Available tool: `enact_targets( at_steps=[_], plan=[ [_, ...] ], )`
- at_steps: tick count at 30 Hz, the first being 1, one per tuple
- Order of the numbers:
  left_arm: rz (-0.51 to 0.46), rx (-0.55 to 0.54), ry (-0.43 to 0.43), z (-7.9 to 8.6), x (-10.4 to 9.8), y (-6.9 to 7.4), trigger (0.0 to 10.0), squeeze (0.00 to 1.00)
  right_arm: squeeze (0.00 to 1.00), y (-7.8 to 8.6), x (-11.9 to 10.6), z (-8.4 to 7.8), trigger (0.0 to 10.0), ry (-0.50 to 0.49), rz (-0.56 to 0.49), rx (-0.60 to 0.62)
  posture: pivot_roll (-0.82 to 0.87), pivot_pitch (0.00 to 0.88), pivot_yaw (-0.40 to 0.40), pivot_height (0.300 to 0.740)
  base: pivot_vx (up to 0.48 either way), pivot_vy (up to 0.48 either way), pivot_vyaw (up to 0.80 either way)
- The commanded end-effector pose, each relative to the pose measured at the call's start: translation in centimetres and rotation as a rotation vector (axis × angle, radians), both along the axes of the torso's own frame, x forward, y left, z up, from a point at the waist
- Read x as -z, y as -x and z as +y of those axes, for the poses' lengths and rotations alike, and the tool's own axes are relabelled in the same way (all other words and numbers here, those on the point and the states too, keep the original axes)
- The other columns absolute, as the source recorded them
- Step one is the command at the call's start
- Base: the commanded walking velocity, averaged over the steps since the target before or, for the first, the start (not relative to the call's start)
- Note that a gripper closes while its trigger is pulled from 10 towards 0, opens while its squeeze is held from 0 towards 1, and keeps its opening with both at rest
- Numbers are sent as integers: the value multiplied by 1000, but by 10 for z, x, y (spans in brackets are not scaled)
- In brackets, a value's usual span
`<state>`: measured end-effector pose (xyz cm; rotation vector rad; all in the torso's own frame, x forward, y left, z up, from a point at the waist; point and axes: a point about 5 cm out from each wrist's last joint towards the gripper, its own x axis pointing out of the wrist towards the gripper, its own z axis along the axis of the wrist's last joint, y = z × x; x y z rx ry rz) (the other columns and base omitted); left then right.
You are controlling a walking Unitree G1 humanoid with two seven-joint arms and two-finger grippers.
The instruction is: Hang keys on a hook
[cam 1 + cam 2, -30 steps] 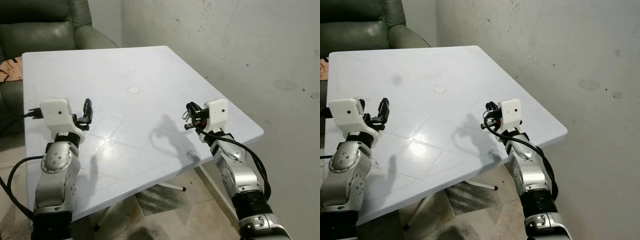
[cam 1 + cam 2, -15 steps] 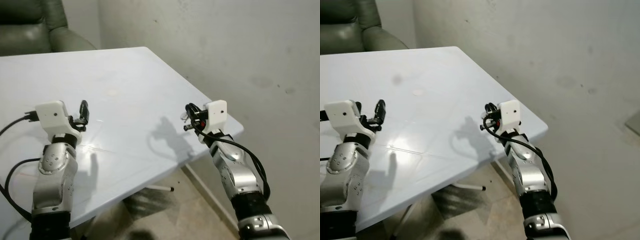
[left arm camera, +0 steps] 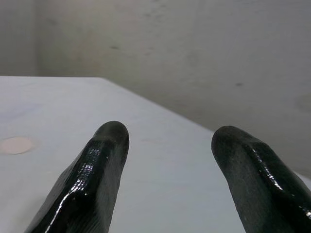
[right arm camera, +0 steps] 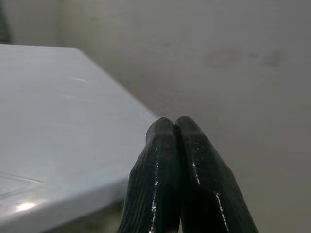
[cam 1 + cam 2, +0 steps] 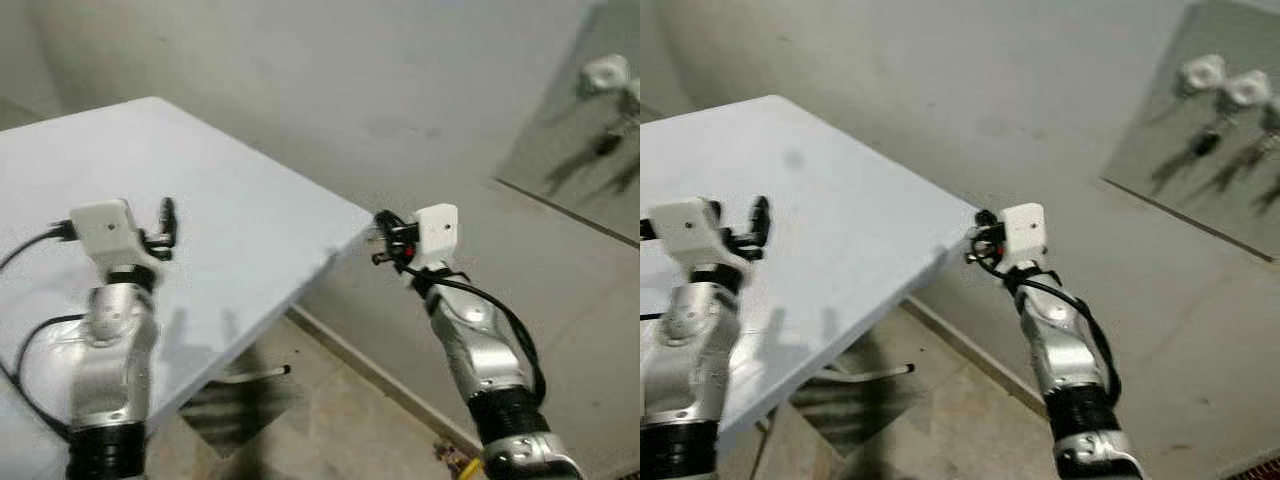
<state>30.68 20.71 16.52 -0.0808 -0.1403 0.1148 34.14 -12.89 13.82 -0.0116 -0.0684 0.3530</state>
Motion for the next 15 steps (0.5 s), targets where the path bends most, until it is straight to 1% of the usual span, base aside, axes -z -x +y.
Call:
enact_targets(
  at_steps=[1,15],
  plan=[
    [-3,-16,-6,2,-3,0,10000,0,0,-1,-7,3,10000,-7,-20,-7,-50,0,-86,740,0,0,-744],
    [-1,-14,6,0,-2,0,10000,0,0,-2,-7,3,10000,-10,-14,-5,-49,0,-91,740,0,0,-744]
  ],
)
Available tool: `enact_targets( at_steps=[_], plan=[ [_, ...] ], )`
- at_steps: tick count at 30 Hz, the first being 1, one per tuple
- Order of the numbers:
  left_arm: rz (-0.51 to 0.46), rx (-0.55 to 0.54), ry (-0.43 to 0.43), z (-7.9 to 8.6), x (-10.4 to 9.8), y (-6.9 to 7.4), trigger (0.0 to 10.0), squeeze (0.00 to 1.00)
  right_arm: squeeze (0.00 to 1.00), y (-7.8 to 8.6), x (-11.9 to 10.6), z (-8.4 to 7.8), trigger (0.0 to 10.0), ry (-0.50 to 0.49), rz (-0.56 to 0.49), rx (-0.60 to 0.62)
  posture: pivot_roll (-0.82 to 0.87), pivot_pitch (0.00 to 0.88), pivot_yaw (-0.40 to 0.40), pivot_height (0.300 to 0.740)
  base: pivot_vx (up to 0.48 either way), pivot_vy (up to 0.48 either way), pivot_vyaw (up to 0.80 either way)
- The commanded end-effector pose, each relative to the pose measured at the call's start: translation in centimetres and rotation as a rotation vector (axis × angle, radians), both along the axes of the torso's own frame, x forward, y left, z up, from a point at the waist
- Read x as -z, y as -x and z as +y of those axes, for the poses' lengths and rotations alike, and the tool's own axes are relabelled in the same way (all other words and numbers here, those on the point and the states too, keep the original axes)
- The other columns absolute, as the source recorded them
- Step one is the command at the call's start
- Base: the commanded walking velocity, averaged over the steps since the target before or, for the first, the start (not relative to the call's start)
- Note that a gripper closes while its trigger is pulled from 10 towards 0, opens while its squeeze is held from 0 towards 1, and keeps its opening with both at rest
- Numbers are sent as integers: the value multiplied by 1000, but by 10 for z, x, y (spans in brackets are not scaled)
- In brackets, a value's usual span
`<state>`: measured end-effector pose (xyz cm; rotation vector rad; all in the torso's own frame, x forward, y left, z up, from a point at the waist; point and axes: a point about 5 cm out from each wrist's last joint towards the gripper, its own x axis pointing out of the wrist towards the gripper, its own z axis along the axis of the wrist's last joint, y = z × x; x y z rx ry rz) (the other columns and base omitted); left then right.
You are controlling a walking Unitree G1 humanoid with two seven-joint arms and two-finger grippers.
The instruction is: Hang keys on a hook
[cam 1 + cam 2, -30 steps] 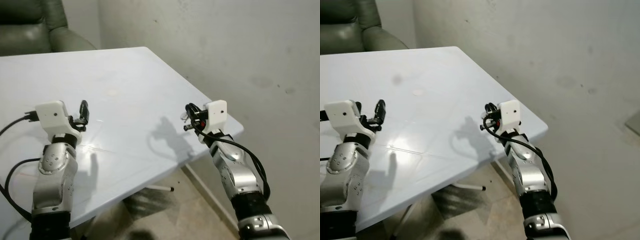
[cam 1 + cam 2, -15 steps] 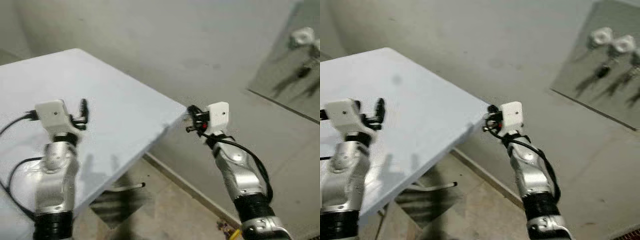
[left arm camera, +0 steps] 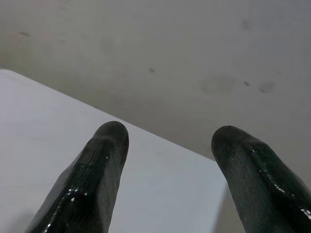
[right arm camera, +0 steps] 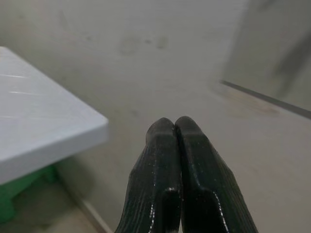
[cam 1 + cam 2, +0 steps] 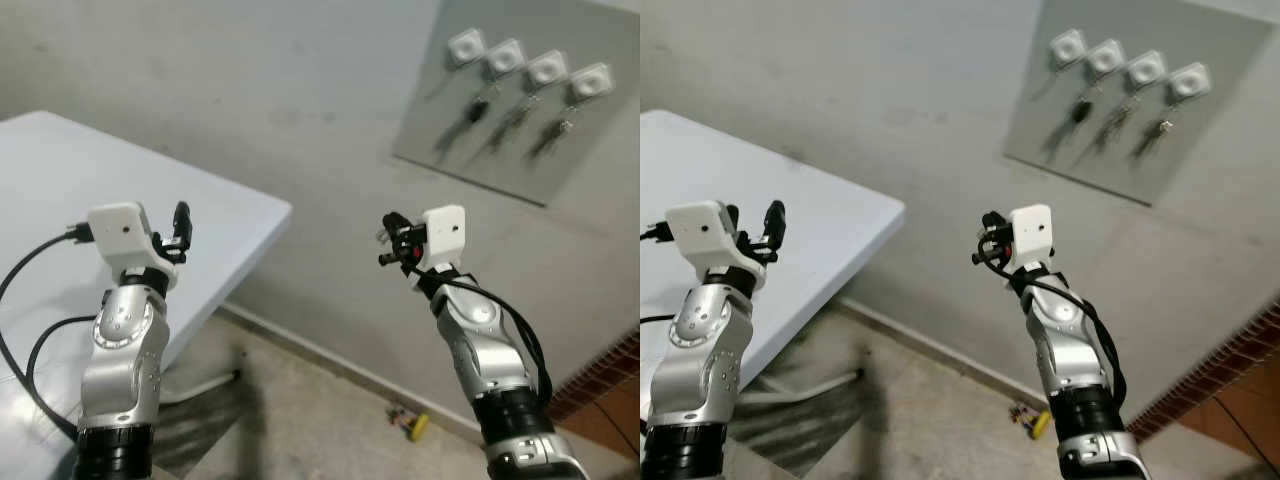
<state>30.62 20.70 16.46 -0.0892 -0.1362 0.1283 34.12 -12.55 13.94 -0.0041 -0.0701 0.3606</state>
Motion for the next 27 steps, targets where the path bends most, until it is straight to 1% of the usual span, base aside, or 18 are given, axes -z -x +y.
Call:
enact_targets(
  at_steps=[1,3,5,6,7,9,12,13,15,17,19,20,23,25,27],
  plan=[
    [-2,-3,-2,-1,-2,-1,10000,0,0,-2,-6,-1,10000,-4,-13,4,-47,0,-91,740,0,0,-744],
    [-3,-1,0,-2,-2,-1,10000,0,0,-2,-6,-1,10000,-6,-13,8,-45,0,-91,740,0,0,-716],
    [-1,-1,4,-3,-3,-1,10000,0,0,-2,-6,-2,10000,-41,-13,26,-45,0,-91,740,0,0,-688],
    [-1,-1,4,-3,-3,-1,10000,0,0,-2,-6,-2,10000,-41,-13,26,-45,0,-91,740,0,0,-688],
    [2,1,8,-4,-2,0,10000,0,0,-3,-4,-4,10000,-64,13,56,-44,0,-89,740,0,0,0],
    [10,2,16,-5,-1,0,10000,0,0,-4,-1,-6,10000,-72,43,90,-43,0,-89,740,0,0,0],
    [11,2,19,-5,-1,0,10000,0,0,-4,-1,-6,10000,-74,50,92,-43,0,-89,740,0,0,0],
    [21,-1,17,-4,0,1,10000,0,0,-5,0,-8,10000,-87,71,131,-47,0,-86,740,0,0,0],
    [26,-2,16,-4,1,2,10000,0,0,-5,1,-9,10000,-92,80,147,-47,0,-86,740,0,0,0],
    [41,-3,14,-3,3,3,10000,0,0,-7,1,-11,10000,-90,109,202,-50,0,-85,740,0,0,0],
    [49,4,17,-3,4,3,10000,0,0,-7,2,-11,10000,-89,132,218,-56,0,-84,740,0,0,0],
    [54,14,24,-5,5,4,10000,0,0,-7,3,-9,10000,-120,168,212,-58,0,-84,740,0,0,0],
    [59,26,44,-7,6,4,10000,0,0,-5,3,-9,10000,-157,179,200,-60,0,-84,740,0,0,0],
    [51,27,51,-8,5,4,10000,0,0,-4,3,-10,10000,-125,163,213,-63,0,-83,740,0,0,0],
    [50,30,58,-8,5,4,10000,0,0,-3,3,-10,10000,-143,169,208,-66,0,-82,740,174,0,0]
  ],
)
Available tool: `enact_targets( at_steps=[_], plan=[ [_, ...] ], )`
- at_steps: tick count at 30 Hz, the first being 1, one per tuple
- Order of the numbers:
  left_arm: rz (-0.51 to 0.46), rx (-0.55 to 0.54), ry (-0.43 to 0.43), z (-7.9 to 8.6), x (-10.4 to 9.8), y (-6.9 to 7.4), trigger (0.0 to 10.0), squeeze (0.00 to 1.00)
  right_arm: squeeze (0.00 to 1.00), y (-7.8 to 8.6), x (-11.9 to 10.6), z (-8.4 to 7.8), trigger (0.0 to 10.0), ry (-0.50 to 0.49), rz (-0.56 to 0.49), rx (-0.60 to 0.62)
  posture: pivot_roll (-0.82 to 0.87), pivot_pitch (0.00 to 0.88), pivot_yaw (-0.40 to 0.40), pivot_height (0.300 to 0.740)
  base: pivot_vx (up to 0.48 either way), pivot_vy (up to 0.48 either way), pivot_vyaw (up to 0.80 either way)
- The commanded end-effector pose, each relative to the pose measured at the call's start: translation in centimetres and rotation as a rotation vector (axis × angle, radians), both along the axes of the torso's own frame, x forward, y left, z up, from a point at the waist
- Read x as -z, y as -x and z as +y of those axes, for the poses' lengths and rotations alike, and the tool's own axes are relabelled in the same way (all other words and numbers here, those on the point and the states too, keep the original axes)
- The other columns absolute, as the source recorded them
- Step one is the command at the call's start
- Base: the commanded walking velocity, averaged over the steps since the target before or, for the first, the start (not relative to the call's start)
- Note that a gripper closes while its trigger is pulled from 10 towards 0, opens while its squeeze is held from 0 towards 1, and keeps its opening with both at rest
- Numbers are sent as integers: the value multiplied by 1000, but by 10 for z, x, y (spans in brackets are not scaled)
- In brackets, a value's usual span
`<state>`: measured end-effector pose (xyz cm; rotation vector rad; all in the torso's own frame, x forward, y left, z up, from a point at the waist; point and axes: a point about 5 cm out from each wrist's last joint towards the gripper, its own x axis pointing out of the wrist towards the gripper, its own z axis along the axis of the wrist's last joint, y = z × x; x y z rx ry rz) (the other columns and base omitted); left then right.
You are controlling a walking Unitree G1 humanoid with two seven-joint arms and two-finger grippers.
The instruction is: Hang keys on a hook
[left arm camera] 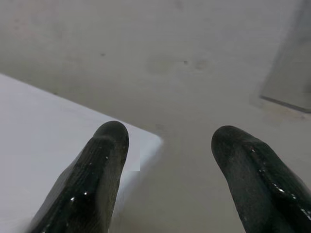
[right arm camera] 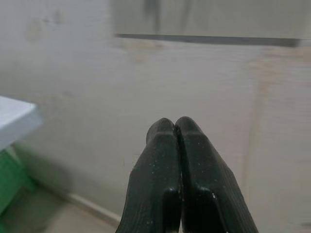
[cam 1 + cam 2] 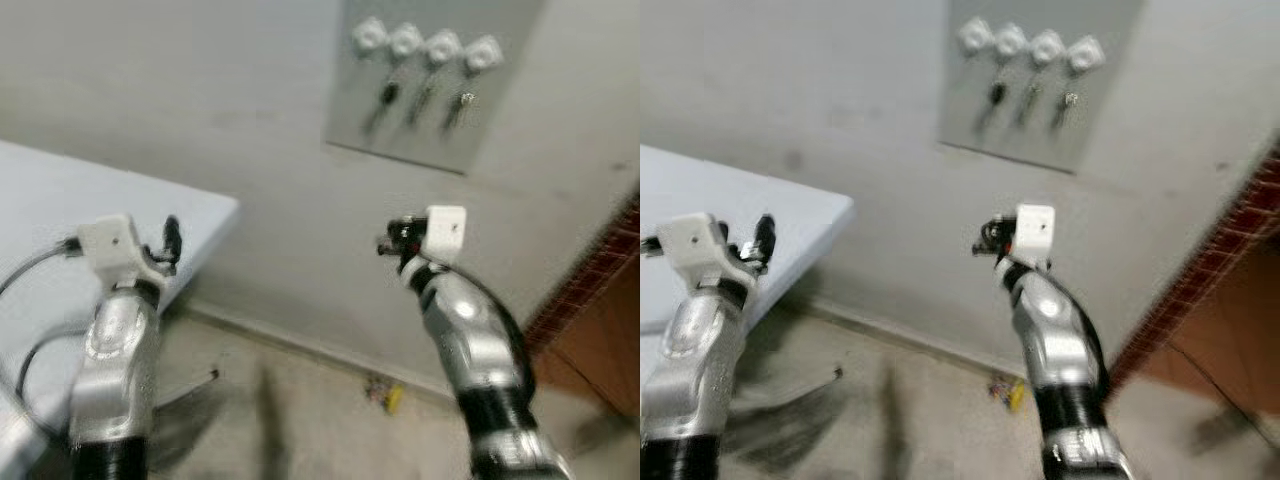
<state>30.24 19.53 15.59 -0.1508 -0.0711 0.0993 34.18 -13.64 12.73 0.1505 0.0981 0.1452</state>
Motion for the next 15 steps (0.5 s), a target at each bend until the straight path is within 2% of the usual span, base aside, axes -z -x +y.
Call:
enact_targets(
  at_steps=[1,7,9,15],
  plan=[
    [-9,-7,-5,4,-4,0,10000,0,0,-3,-10,0,10000,-8,-32,3,-66,0,-82,740,349,0,0],
    [-7,-17,13,5,-5,0,10000,0,0,-3,-12,-1,10000,-15,-21,15,-69,0,-80,740,318,0,0],
    [-38,-33,5,5,-9,0,10000,0,0,-3,-13,-1,10000,-15,-18,18,-71,0,-79,740,0,0,0],
    [-26,-43,-1,5,-9,-3,10000,0,0,-3,-16,-1,10000,-31,-26,2,-77,0,-76,740,0,0,0]
  ],
)
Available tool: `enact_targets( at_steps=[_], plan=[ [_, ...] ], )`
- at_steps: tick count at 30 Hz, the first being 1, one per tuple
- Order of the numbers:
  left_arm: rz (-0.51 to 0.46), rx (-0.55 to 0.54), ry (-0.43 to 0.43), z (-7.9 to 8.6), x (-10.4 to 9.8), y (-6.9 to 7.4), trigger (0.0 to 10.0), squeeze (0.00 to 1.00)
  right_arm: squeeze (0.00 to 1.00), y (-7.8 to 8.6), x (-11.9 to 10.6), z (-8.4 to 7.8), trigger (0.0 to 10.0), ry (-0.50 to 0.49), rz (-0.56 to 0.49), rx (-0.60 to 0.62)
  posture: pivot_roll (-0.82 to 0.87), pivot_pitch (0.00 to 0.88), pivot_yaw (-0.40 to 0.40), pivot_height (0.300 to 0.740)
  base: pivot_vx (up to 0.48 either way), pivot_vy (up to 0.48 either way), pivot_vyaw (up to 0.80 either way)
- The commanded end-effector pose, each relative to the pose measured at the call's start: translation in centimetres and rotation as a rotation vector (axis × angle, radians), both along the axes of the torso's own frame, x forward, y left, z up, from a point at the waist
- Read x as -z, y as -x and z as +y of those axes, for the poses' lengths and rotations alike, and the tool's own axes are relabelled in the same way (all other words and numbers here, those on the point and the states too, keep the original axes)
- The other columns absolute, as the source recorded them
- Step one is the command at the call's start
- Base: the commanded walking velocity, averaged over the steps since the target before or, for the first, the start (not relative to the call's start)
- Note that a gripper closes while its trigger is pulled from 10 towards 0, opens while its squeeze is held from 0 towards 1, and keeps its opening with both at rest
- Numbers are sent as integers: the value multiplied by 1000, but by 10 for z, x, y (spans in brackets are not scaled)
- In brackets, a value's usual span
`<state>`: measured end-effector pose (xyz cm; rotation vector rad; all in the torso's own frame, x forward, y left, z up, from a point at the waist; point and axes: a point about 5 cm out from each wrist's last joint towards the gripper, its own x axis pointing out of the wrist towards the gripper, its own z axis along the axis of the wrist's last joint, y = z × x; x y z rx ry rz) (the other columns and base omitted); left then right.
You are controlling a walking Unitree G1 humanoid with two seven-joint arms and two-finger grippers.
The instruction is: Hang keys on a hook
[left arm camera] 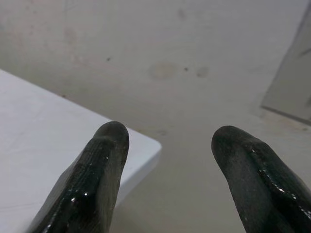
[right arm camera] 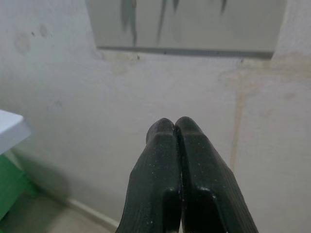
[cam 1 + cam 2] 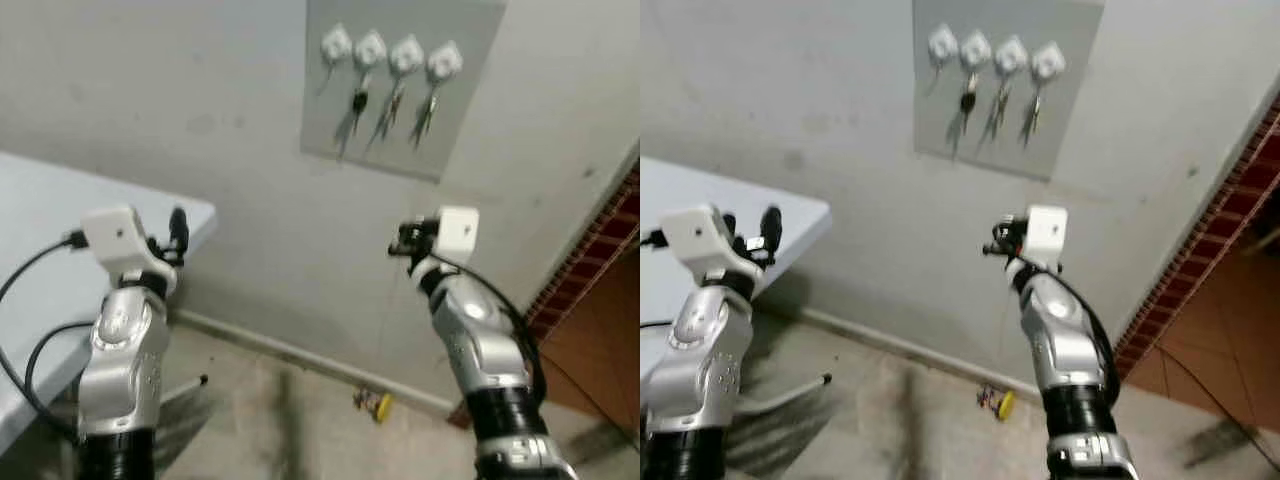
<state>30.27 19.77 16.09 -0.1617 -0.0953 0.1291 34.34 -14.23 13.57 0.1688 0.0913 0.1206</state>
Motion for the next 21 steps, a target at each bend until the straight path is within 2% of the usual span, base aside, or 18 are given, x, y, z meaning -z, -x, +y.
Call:
enact_targets(
  at_steps=[1,15,21],
  plan=[
    [-4,-12,-9,3,-4,-3,10000,0,0,-2,-8,4,10000,-15,-21,-24,-77,0,-76,740,0,0,0],
    [-10,0,25,5,-6,-7,10000,0,0,-2,-10,4,10000,-20,-26,-28,-83,0,-69,740,0,0,0],
    [9,6,14,6,-6,-11,10000,0,0,-4,-13,6,10000,-26,-44,-32,-90,0,-62,740,-41,432,0]
  ],
)
